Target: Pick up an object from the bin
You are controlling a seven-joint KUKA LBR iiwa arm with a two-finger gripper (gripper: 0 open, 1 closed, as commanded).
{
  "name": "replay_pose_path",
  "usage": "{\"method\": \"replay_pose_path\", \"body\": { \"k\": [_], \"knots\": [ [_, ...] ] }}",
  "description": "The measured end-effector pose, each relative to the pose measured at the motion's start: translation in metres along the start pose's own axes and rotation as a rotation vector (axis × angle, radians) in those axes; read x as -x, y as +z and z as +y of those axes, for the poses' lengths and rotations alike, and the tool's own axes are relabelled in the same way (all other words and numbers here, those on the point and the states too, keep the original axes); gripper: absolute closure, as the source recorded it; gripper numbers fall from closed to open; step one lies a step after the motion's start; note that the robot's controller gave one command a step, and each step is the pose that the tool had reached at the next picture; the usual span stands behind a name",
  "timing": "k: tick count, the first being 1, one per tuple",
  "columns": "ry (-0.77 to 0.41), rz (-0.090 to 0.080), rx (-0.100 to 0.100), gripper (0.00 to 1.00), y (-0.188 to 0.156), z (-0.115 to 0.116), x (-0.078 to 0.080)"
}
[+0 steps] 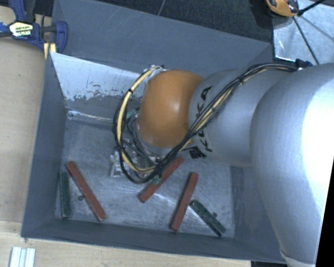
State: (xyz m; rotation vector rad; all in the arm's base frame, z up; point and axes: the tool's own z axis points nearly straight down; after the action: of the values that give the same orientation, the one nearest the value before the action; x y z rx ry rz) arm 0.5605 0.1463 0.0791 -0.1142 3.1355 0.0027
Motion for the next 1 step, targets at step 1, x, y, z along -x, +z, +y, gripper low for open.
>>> {"method": "replay_pose_path", "body": {
  "k": [1],
  "knots": [
    [0.000, 0.000, 0.000, 1.00, 0.0000, 0.0000, 0.0000]
  ]
}}
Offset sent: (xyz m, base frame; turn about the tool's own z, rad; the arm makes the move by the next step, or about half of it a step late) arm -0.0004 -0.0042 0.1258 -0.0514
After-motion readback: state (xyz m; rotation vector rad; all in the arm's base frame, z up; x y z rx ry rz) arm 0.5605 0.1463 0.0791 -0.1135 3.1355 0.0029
